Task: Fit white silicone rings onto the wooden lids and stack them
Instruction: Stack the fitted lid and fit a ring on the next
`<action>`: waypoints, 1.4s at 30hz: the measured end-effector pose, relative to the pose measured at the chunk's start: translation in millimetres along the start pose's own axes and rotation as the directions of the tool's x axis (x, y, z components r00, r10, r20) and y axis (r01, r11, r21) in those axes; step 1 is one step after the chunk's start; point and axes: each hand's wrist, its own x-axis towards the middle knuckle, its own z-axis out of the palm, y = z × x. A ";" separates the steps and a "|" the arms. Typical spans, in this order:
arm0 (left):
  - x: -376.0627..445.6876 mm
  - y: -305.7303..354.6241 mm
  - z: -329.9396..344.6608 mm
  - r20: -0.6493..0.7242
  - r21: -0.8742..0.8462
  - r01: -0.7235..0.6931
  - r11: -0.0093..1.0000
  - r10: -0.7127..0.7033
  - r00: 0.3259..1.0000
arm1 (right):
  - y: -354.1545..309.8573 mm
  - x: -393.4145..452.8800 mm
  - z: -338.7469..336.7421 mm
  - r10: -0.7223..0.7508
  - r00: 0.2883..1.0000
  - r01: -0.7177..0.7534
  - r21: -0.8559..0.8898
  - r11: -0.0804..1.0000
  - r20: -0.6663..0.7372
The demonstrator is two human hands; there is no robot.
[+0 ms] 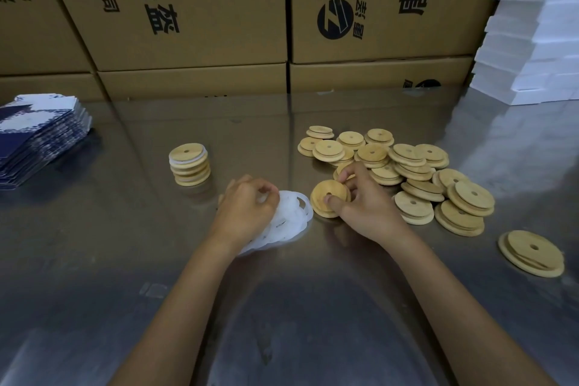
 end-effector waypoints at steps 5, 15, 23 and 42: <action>-2.9 6.3 3.2 -0.034 0.005 -0.035 0.999 0.035 0.999 | -2.3 2.2 -0.8 0.099 0.995 -0.089 0.310 0.947 -0.018; -13.0 28.2 -18.2 0.213 -0.656 -0.024 0.754 0.216 0.953 | -9.8 -0.1 -10.7 0.139 0.963 -0.270 0.808 0.524 0.231; -13.7 36.8 -7.5 -0.026 -0.691 -0.068 0.720 0.070 0.997 | -20.2 -12.0 -7.6 -0.134 0.859 -0.302 0.701 0.646 0.494; -8.6 29.6 -4.0 -0.087 -0.571 -0.082 0.817 0.040 0.995 | -15.3 -11.4 -6.2 -0.118 0.903 -0.227 0.694 0.683 0.412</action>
